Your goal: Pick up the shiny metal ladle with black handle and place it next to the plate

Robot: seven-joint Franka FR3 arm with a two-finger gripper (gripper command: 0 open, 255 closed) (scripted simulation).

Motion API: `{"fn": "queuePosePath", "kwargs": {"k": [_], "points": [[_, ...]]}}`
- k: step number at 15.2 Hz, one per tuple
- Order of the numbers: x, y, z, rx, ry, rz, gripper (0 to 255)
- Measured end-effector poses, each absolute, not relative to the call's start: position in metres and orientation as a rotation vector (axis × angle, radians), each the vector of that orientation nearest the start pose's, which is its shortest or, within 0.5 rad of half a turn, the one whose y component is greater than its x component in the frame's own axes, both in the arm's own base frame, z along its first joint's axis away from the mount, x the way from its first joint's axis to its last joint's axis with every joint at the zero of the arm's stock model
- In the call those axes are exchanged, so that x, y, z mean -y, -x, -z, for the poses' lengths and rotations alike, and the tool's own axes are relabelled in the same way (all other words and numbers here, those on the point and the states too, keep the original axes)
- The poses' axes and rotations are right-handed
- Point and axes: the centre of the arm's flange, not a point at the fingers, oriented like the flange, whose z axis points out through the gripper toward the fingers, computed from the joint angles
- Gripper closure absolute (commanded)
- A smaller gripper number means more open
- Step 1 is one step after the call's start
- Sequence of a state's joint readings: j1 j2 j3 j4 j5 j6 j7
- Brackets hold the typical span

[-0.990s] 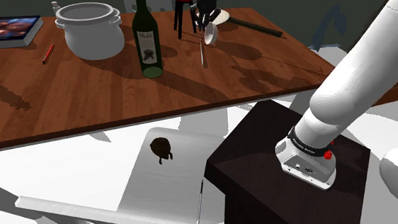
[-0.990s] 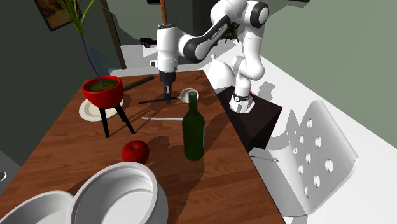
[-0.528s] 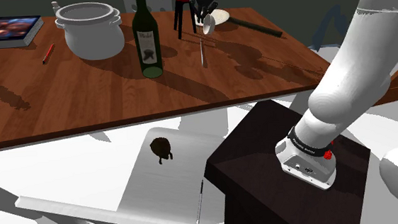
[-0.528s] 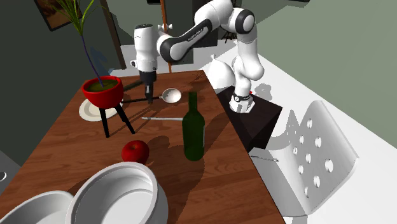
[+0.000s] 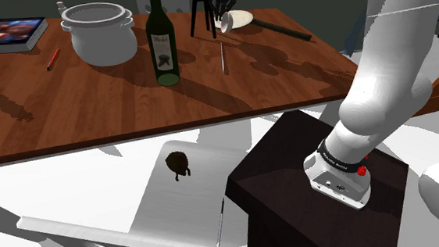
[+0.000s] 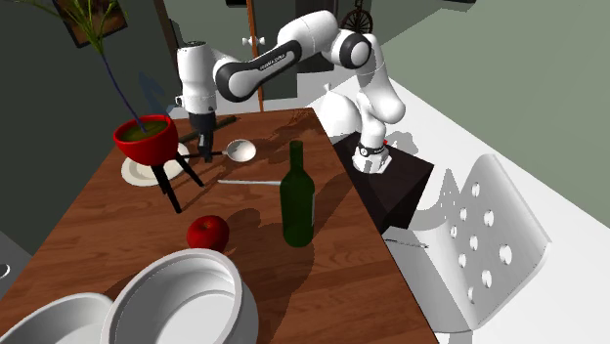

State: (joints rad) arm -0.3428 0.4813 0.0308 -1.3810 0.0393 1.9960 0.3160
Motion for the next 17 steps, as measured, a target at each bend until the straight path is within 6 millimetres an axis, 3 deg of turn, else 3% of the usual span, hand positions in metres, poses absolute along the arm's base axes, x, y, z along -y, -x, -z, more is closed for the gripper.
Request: {"fn": "queuePosePath", "kwargs": {"k": [17], "points": [[0.222,-0.68,-0.36,-0.98,2.924,0.211,255]]}}
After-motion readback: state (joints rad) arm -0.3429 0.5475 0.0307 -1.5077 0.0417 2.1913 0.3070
